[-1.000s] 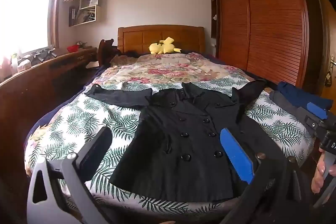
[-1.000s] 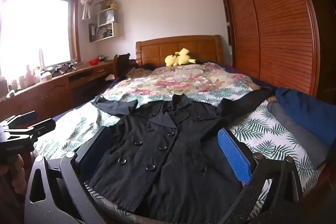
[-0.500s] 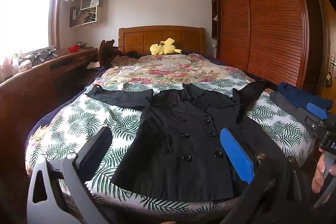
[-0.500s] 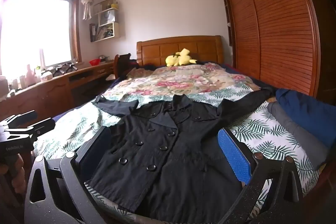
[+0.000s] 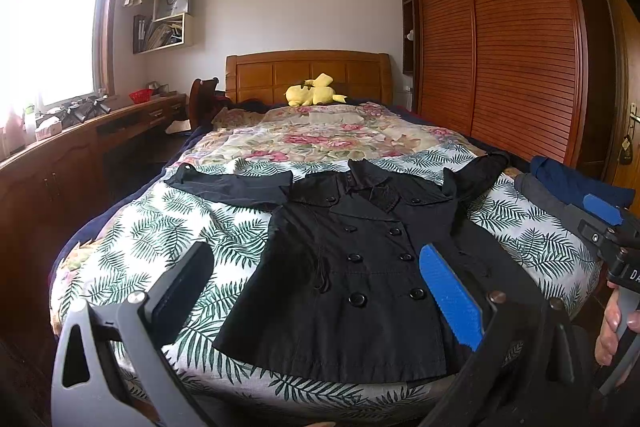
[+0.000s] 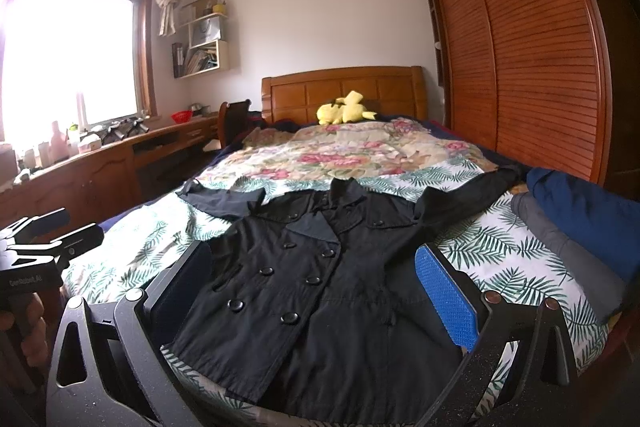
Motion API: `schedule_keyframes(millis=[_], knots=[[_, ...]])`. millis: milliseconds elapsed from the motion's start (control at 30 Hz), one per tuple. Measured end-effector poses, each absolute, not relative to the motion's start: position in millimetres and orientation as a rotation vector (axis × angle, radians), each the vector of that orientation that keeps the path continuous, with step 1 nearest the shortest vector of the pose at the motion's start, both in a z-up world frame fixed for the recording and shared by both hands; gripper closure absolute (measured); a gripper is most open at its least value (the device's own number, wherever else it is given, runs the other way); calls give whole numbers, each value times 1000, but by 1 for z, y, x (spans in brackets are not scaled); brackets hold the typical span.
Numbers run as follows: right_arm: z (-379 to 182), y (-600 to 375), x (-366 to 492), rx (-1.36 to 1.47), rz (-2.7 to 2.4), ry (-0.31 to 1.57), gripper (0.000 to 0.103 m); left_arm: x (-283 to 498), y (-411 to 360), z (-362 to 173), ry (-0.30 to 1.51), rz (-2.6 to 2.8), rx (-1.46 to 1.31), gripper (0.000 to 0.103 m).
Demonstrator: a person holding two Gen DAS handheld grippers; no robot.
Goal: Fold large clothes
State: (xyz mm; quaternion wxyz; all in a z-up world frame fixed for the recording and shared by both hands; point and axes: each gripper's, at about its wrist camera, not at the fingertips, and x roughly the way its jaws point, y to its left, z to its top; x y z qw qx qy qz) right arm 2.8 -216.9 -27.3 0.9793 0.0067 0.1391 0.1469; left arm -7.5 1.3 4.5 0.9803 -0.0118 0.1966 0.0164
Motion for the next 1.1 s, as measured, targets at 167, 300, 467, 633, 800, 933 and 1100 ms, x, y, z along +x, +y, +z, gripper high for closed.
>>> schedule_keyframes(millis=[167,300,467,633,800,933,1100], knots=[[-28,-216,3,13,296,281,0,-8,1,4,394,33,-23,0],[-28,-216,3,13,296,281,0,-11,-3,6,389,31,-19,0],[-28,-216,3,14,296,282,0,-13,-5,7,383,28,-14,0],[-29,-215,1,12,296,279,0,-14,-4,6,382,26,-17,0],[-29,-215,1,13,295,281,0,-14,-4,7,383,26,-18,0],[-29,-215,1,11,295,280,0,-14,-3,6,382,25,-18,0],[-29,-216,1,13,296,281,0,-15,-4,6,383,25,-19,0]])
